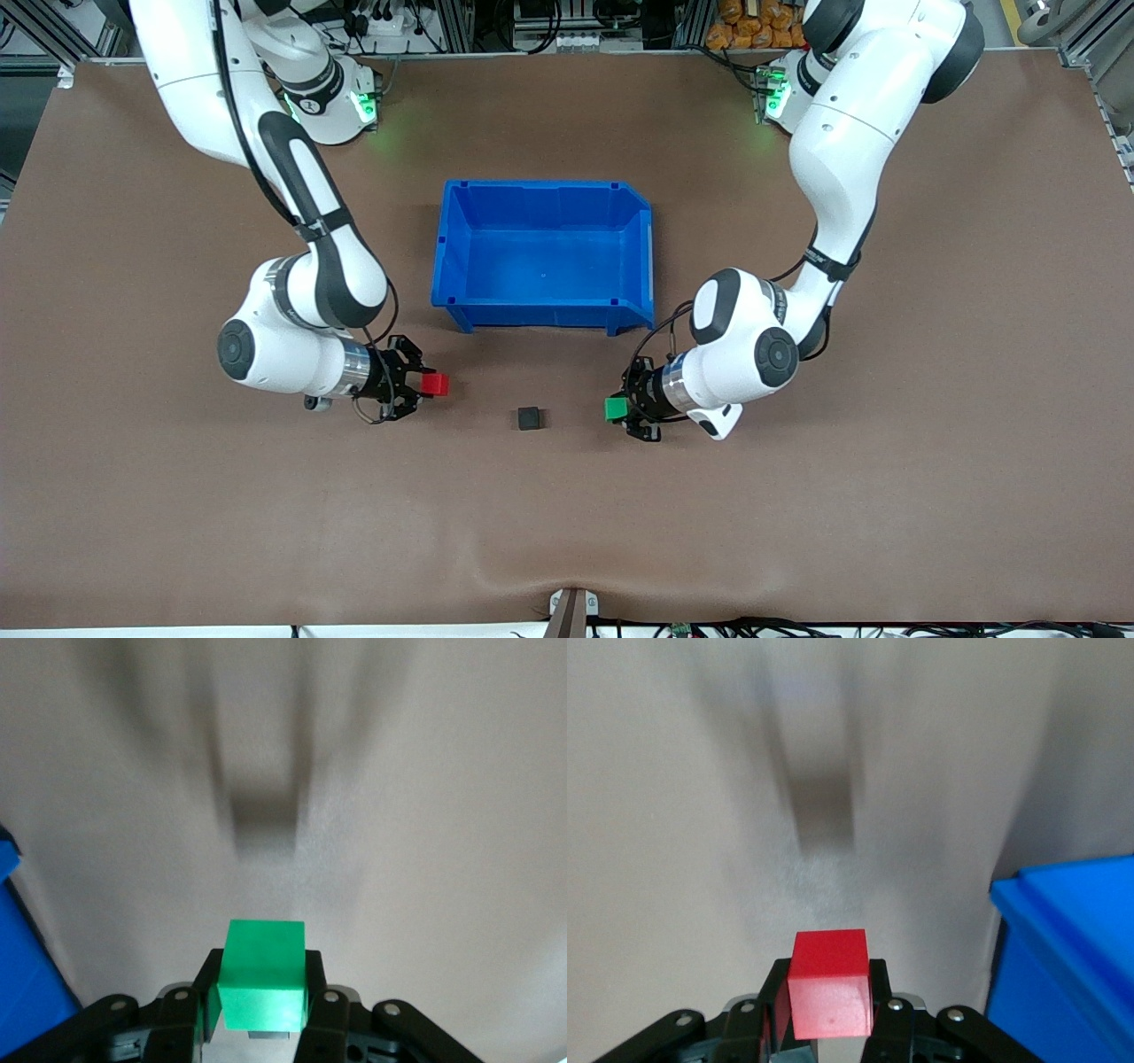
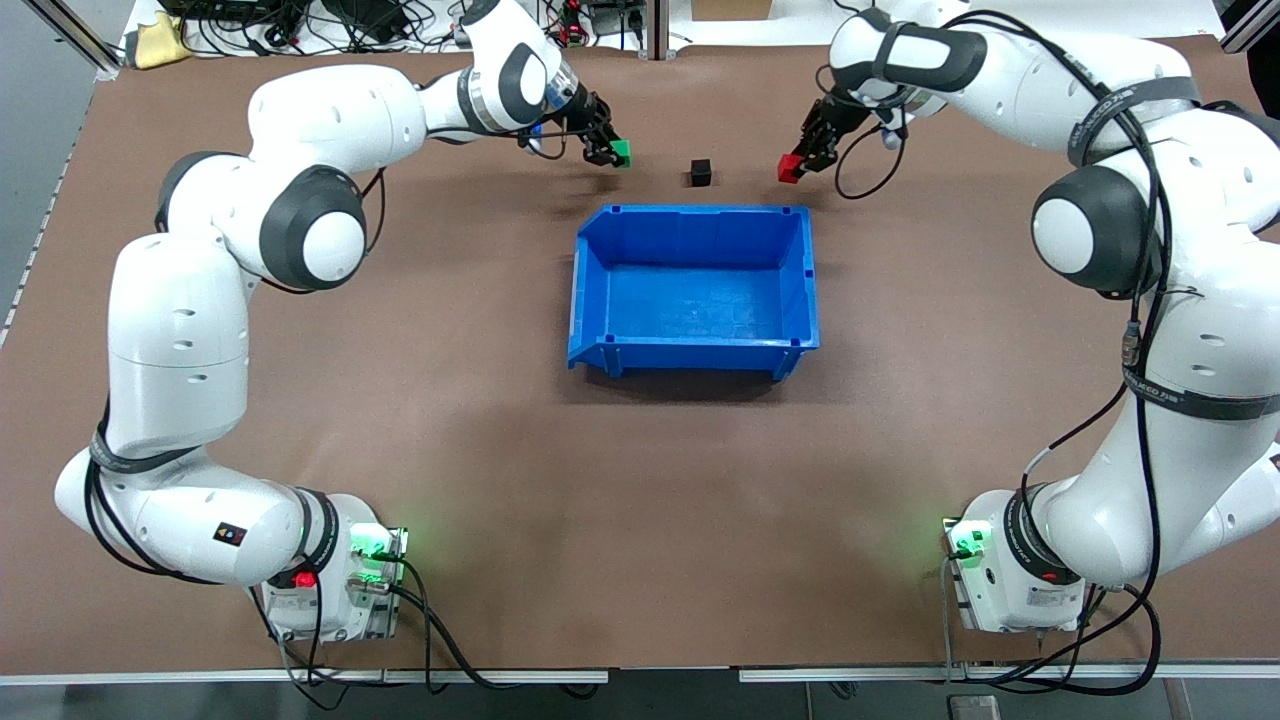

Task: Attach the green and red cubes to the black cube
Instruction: 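Lower both held cubes beside the black cube from opposite sides, then press the green and red cubes against the black cube with both grippers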

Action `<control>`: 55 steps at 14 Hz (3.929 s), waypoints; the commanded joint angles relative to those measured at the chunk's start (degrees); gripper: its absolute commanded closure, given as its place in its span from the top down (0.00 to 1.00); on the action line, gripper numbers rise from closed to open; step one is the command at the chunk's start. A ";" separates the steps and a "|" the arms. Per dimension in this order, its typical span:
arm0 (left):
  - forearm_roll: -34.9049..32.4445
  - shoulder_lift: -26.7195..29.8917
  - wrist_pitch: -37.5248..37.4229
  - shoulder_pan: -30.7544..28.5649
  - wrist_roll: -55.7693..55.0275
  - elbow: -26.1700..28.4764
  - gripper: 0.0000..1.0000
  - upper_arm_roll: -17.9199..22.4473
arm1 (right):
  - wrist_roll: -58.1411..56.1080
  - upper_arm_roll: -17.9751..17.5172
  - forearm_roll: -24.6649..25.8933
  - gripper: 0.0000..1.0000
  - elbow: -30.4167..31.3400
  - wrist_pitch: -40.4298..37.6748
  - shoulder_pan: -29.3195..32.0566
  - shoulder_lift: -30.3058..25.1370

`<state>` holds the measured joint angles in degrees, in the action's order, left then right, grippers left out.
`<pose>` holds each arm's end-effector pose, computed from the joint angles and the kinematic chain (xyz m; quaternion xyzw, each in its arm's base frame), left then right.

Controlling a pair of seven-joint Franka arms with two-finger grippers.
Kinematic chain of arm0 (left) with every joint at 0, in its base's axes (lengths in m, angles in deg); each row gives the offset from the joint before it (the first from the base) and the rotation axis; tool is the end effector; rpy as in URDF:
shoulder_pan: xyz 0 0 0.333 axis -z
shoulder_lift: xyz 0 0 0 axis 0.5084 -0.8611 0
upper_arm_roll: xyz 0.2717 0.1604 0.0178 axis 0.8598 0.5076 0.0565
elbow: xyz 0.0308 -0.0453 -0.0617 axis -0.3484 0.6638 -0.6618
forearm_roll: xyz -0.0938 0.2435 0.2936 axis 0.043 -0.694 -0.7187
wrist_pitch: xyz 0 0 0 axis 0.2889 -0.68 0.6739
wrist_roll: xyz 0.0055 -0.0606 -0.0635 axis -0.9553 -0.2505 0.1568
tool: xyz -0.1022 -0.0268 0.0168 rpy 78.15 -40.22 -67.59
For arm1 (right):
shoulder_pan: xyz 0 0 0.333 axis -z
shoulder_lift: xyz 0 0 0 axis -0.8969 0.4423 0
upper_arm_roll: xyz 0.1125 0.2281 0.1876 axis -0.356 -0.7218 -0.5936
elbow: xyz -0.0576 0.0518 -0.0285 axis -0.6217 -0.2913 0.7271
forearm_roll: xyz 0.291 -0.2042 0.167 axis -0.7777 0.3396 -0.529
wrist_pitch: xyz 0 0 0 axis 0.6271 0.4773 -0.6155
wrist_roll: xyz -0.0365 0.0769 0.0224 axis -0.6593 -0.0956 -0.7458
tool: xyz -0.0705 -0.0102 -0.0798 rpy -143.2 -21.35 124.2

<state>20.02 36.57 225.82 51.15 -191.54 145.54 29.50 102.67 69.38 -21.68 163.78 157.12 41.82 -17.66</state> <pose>0.6599 -0.3789 0.2308 0.6716 0.6991 -0.1776 0.1695 0.6498 0.2254 0.2519 -0.6565 0.7259 0.1734 0.1094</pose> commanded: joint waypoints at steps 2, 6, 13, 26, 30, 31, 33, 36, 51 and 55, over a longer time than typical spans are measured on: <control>0.72 -3.15 0.93 2.25 -0.07 -4.48 0.18 0.69 | 2.89 0.50 -0.85 0.00 -1.55 2.64 -2.50 2.21; 0.72 -5.35 2.86 4.01 -0.42 -7.38 0.17 0.86 | 5.87 0.50 -0.76 0.00 -2.33 3.87 -3.82 3.09; 0.72 -10.09 7.87 6.38 -0.41 -11.07 0.15 0.95 | 10.10 0.50 -0.67 0.00 -5.67 8.26 -6.11 6.95; 0.81 -13.17 12.35 8.23 -0.24 -12.13 0.15 1.04 | 10.98 0.50 -0.76 0.00 -10.25 10.38 -7.77 10.56; 0.81 -14.66 12.53 9.28 -0.85 -14.15 0.15 0.95 | 11.06 0.50 -0.59 0.00 -11.21 12.58 -8.39 11.70; 0.72 -14.84 12.53 9.81 -0.85 -14.33 0.15 1.04 | 11.07 0.50 -0.67 0.00 -11.56 12.58 -8.39 11.88; 0.72 -15.19 12.79 10.07 -0.85 -14.42 0.15 1.04 | 10.98 0.50 -0.58 0.00 -11.83 12.67 -8.39 12.40; 0.81 -15.55 13.59 10.25 -0.85 -14.42 0.15 0.95 | 10.98 0.59 -0.50 0.00 -12.79 13.63 -8.39 13.55; 0.63 -14.76 13.94 10.25 3.19 -14.24 1.00 1.48 | 11.07 0.59 -0.32 0.00 -13.23 16.88 -10.15 15.48; 0.55 -13.44 13.59 9.46 3.19 -14.24 1.00 1.39 | 10.98 0.59 -0.32 0.00 -13.15 16.97 -10.50 15.57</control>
<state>20.03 22.58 239.67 60.57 -189.15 132.05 30.48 112.73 69.39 -21.68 152.16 173.45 32.36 -3.71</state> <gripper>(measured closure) 0.000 0.608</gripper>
